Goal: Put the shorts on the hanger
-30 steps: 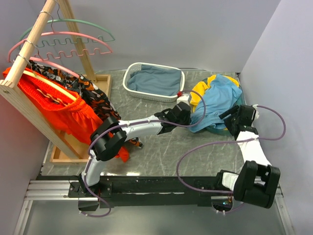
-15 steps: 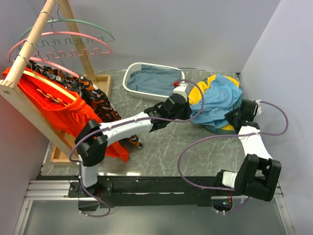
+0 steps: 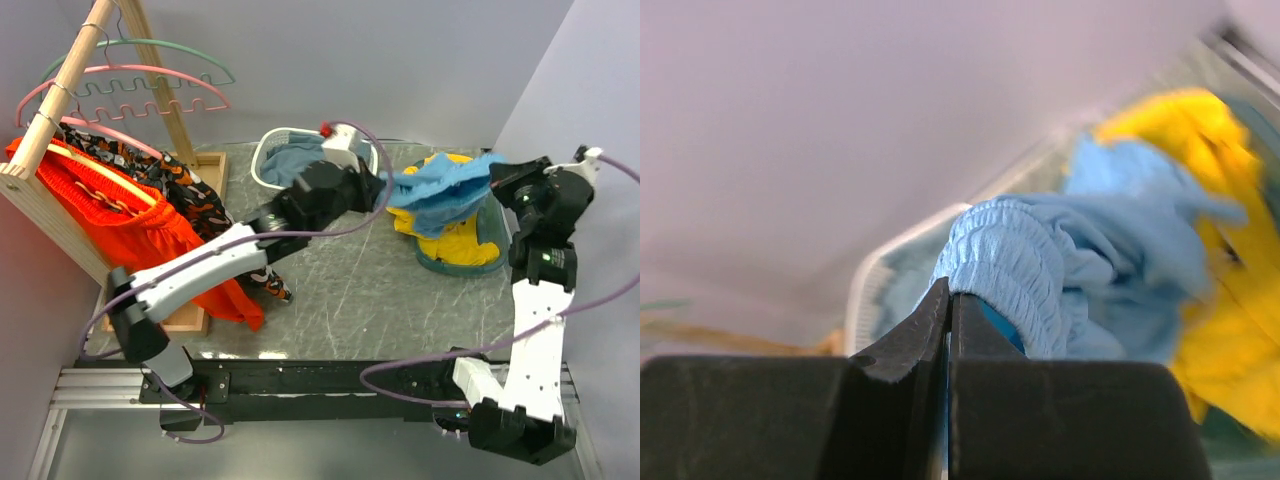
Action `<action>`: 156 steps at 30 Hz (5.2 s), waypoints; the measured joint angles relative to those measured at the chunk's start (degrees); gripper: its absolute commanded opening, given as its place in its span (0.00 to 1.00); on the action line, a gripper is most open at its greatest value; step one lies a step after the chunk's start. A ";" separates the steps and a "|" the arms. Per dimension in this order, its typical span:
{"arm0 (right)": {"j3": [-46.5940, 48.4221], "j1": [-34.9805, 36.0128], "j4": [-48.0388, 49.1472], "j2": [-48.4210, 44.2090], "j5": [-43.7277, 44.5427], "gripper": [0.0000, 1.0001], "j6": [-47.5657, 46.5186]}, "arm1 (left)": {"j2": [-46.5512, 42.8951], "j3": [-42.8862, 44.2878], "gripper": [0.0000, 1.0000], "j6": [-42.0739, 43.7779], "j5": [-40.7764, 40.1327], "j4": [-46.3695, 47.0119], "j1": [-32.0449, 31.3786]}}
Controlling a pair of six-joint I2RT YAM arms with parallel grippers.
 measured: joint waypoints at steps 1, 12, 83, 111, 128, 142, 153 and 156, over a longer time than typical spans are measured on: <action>1.75 0.31 -0.09 -0.72 -0.90 0.00 0.09 | -1.55 0.68 0.01 0.39 -0.35 0.02 0.00; 29.79 4.35 -4.79 1.33 -11.39 0.00 2.16 | -14.73 9.11 0.01 4.44 -2.16 -1.53 0.00; -18.95 36.70 12.85 11.65 -7.50 0.59 -9.62 | 15.47 30.64 0.67 -2.82 -45.24 -13.90 15.96; -22.18 36.70 13.51 17.42 -16.85 0.60 -9.79 | 10.38 34.32 0.63 -12.90 -37.09 -27.45 29.73; -22.16 36.72 13.51 18.86 -17.49 0.60 -9.79 | 8.76 33.62 0.61 -16.90 -31.15 -28.92 35.01; -22.16 36.72 13.46 19.50 -17.64 0.60 -9.81 | 11.21 33.92 0.58 -16.90 -31.76 -26.67 37.42; -22.16 36.72 13.20 19.71 -17.64 0.60 -10.23 | 14.73 35.91 0.53 -16.72 -31.80 -22.60 39.32; -22.05 36.72 13.16 20.09 -17.62 0.60 -10.34 | 15.34 35.91 0.52 -16.57 -31.80 -21.18 39.87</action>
